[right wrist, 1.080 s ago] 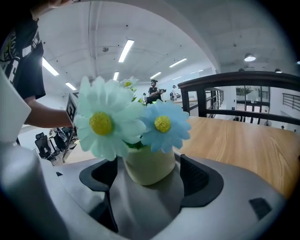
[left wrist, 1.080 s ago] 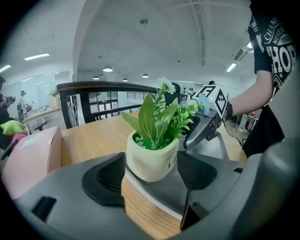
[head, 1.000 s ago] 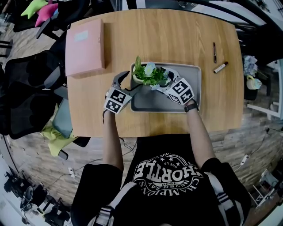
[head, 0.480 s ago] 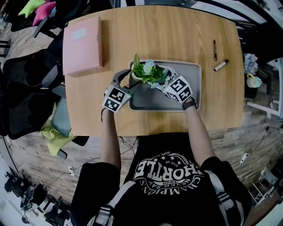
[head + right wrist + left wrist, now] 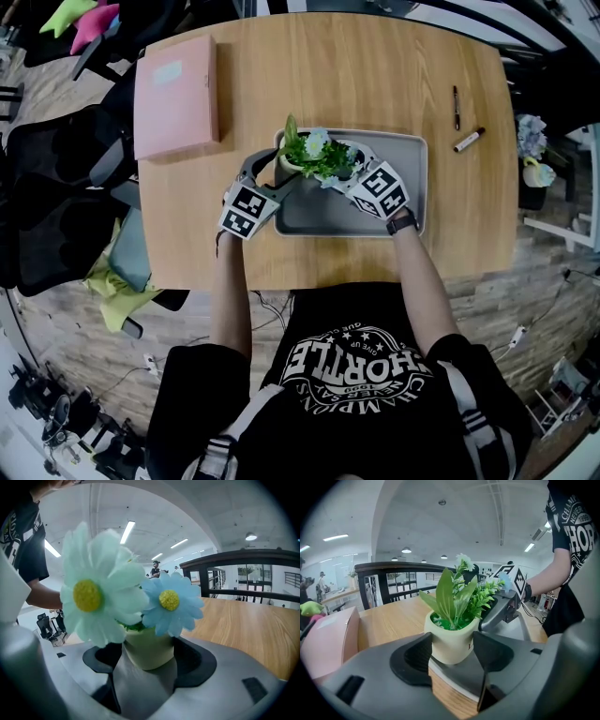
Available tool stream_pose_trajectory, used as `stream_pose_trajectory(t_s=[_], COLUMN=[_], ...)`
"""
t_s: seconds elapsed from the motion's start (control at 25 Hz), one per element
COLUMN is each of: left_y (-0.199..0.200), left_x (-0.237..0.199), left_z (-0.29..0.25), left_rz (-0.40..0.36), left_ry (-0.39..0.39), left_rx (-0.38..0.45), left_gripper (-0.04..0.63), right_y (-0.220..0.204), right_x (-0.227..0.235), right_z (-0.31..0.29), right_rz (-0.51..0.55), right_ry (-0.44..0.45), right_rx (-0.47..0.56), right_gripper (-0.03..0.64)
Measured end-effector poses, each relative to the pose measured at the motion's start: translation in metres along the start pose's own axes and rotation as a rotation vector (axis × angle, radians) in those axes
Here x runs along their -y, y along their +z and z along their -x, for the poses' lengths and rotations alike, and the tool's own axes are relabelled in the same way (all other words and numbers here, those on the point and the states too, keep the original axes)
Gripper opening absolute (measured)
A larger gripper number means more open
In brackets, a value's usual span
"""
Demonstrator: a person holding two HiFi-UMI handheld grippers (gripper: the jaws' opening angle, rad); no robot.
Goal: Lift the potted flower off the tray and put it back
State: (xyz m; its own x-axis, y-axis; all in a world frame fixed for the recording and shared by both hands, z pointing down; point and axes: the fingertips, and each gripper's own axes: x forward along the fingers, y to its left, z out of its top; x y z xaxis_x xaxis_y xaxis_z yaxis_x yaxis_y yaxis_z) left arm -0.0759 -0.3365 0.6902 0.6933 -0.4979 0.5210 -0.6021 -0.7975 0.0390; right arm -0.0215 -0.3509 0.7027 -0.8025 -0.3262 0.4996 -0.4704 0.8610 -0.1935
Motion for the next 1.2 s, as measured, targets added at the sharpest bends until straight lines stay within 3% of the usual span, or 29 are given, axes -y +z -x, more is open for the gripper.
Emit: stream_pose_trajectory(t_s=[1.2], left_y=[0.020], left_x=[0.014], left_z=[0.012], left_rz=[0.015], left_ry=[0.014], left_rx=[0.015], left_gripper=[0.289], right_y=[0.012], right_x=[-0.010], right_z=[0.020], right_rz=[-0.040], right_ry=[-0.001], right_rx=[-0.011], right_gripper=[0.365])
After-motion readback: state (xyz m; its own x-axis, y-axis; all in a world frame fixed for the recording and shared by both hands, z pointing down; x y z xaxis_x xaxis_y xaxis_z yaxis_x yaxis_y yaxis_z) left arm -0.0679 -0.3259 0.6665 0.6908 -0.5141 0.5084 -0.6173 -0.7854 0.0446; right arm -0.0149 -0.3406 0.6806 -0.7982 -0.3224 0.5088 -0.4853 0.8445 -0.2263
